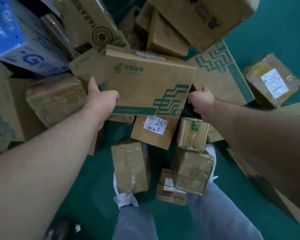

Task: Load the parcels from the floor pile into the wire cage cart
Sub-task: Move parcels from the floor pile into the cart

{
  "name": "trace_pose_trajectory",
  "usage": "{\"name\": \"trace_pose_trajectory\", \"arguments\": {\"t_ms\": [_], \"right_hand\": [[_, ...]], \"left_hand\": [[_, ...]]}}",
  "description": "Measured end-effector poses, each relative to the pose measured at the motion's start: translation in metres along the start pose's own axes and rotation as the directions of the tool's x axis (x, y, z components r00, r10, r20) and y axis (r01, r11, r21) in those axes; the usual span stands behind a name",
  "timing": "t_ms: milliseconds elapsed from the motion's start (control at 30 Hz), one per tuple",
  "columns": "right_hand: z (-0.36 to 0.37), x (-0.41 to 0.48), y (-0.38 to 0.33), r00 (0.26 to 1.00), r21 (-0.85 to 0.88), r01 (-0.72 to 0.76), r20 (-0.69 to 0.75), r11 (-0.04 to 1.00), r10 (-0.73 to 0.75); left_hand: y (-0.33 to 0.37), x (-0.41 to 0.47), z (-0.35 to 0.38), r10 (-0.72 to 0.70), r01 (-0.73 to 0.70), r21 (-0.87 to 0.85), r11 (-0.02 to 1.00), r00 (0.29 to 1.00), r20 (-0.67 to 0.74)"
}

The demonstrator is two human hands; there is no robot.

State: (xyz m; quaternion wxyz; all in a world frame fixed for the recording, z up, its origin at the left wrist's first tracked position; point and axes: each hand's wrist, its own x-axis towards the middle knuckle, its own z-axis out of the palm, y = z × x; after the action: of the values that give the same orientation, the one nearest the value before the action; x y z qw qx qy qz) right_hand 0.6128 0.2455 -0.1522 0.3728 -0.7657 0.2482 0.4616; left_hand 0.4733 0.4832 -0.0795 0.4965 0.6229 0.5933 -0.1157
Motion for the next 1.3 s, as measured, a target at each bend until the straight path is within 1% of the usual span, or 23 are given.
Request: {"name": "trace_pose_trajectory", "arguments": {"t_ms": [100, 167, 233, 300, 333, 400, 433, 467, 533, 600, 633, 667, 733, 833, 900, 1000, 1067, 1133, 1200, 1300], "right_hand": [[0.008, 0.034, 0.002, 1.000, 0.213, -0.018, 0.020, 0.977, 0.014], [0.013, 0.037, -0.001, 0.997, 0.245, -0.026, 0.077, 0.969, 0.007], [0.017, 0.032, 0.001, 0.990, 0.267, -0.016, 0.137, 0.963, -0.022], [0.016, 0.015, 0.005, 0.990, 0.316, 0.016, 0.128, 0.949, -0.060], [0.013, 0.003, 0.007, 0.990, 0.341, 0.024, 0.121, 0.940, -0.069], [0.001, -0.024, 0.009, 0.987, 0.418, -0.015, 0.149, 0.908, -0.052], [-0.007, -0.040, 0.011, 0.985, 0.424, -0.035, 0.166, 0.905, -0.039], [-0.016, -0.057, 0.013, 0.985, 0.407, -0.055, 0.173, 0.912, -0.018], [-0.032, -0.091, 0.017, 0.986, 0.363, -0.091, 0.165, 0.927, 0.032], [-0.052, -0.130, 0.024, 0.991, 0.262, -0.101, 0.113, 0.960, 0.073], [-0.061, -0.148, 0.028, 0.994, 0.195, -0.077, 0.095, 0.978, 0.059], [-0.078, -0.171, 0.029, 0.995, 0.120, -0.033, 0.096, 0.992, 0.022], [-0.102, -0.204, 0.038, 0.994, 0.001, 0.006, 0.105, 1.000, -0.006], [-0.150, -0.257, 0.032, 0.994, -0.191, 0.015, 0.105, 0.981, 0.006], [-0.172, -0.287, 0.019, 0.989, -0.301, 0.043, 0.150, 0.953, 0.002], [-0.199, -0.339, -0.006, 0.960, -0.439, 0.137, 0.281, 0.888, -0.009], [-0.210, -0.365, -0.015, 0.932, -0.489, 0.191, 0.362, 0.851, -0.002], [-0.211, -0.390, -0.022, 0.909, -0.491, 0.240, 0.416, 0.837, -0.018], [-0.205, -0.413, -0.024, 0.883, -0.484, 0.296, 0.467, 0.823, -0.042], [-0.176, -0.460, -0.016, 0.854, -0.525, 0.345, 0.519, 0.778, -0.029]], "left_hand": [[-0.009, 0.025, 0.004, 0.025, -0.034, 0.077, 0.996, 0.993, 0.112], [-0.015, 0.031, 0.003, 0.054, -0.065, 0.075, 0.995, 0.988, 0.143], [-0.021, 0.028, 0.000, 0.048, -0.046, -0.018, 0.999, 0.986, 0.161], [-0.026, 0.013, -0.005, -0.057, 0.090, -0.167, 0.982, 0.980, 0.189], [-0.032, 0.002, -0.008, -0.116, 0.158, -0.215, 0.964, 0.974, 0.196], [-0.043, -0.028, -0.019, -0.195, 0.246, -0.285, 0.926, 0.961, 0.197], [-0.051, -0.046, -0.023, -0.246, 0.303, -0.330, 0.894, 0.948, 0.202], [-0.057, -0.065, -0.027, -0.305, 0.360, -0.360, 0.861, 0.931, 0.201], [-0.067, -0.106, -0.034, -0.413, 0.453, -0.365, 0.813, 0.892, 0.186], [-0.068, -0.159, -0.042, -0.451, 0.477, -0.410, 0.778, 0.877, 0.166], [-0.067, -0.183, -0.044, -0.454, 0.474, -0.451, 0.756, 0.877, 0.160], [-0.062, -0.213, -0.047, -0.453, 0.462, -0.497, 0.735, 0.879, 0.149], [-0.060, -0.259, -0.050, -0.449, 0.433, -0.557, 0.709, 0.886, 0.117], [-0.056, -0.328, -0.058, -0.446, 0.383, -0.615, 0.689, 0.893, 0.057], [-0.049, -0.366, -0.060, -0.401, 0.329, -0.617, 0.714, 0.916, 0.025], [-0.032, -0.417, -0.068, -0.309, 0.234, -0.653, 0.721, 0.951, 0.000], [-0.027, -0.441, -0.078, -0.265, 0.165, -0.677, 0.717, 0.963, -0.045], [-0.027, -0.466, -0.093, -0.230, 0.096, -0.707, 0.701, 0.968, -0.096], [-0.035, -0.491, -0.110, -0.227, 0.059, -0.743, 0.666, 0.965, -0.128], [-0.067, -0.535, -0.145, -0.220, -0.005, -0.779, 0.627, 0.958, -0.182]]}}
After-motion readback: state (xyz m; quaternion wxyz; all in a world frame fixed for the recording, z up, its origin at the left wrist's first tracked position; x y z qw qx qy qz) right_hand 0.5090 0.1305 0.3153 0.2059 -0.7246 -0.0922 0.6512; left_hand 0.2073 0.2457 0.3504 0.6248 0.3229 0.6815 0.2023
